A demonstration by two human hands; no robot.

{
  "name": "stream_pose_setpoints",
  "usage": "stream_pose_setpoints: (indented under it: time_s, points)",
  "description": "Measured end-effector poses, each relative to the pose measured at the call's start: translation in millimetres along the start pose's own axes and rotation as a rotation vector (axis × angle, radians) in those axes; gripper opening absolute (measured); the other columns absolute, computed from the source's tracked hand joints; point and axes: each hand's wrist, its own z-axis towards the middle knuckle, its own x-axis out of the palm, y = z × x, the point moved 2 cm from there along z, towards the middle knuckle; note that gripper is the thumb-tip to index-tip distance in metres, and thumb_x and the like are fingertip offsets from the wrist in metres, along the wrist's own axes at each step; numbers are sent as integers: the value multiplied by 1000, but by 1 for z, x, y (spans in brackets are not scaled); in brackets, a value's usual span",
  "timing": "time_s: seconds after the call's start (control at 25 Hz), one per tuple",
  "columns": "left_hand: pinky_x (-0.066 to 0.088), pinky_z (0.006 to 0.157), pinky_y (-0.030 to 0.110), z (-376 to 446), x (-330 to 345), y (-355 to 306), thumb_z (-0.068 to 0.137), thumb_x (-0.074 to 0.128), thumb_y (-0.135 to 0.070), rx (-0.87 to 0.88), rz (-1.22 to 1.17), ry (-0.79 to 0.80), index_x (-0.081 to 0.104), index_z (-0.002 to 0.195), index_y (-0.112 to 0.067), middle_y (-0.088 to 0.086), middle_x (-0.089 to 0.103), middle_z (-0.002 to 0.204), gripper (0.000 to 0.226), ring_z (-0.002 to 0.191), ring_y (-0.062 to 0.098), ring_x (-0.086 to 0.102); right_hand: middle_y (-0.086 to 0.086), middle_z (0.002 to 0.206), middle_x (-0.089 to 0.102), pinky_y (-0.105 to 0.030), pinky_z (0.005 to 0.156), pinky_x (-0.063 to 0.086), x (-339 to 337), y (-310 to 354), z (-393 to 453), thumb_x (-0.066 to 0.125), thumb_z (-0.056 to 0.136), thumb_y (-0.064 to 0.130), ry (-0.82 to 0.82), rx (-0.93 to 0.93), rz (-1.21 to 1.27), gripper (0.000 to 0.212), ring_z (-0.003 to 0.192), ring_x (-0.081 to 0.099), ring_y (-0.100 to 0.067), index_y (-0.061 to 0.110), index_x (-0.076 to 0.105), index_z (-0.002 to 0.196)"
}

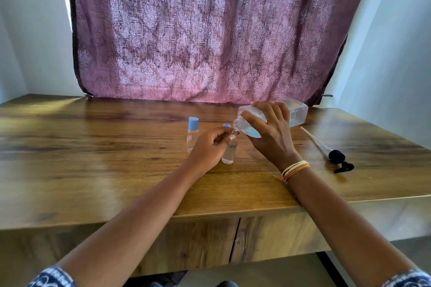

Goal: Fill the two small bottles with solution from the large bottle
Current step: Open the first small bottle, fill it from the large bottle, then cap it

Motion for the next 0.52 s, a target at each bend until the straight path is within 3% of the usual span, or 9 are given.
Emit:
stream_pose_setpoints:
  time_s: [0.52]
  points:
    - [53,96,37,1,-1,1,95,57,-18,20,29,-13,69,112,-15,1,73,106,21,102,12,68,-11,117,62,-47,100,35,1,0,0,80,75,29,-5,9,33,46,106,57,-31,27,58,116]
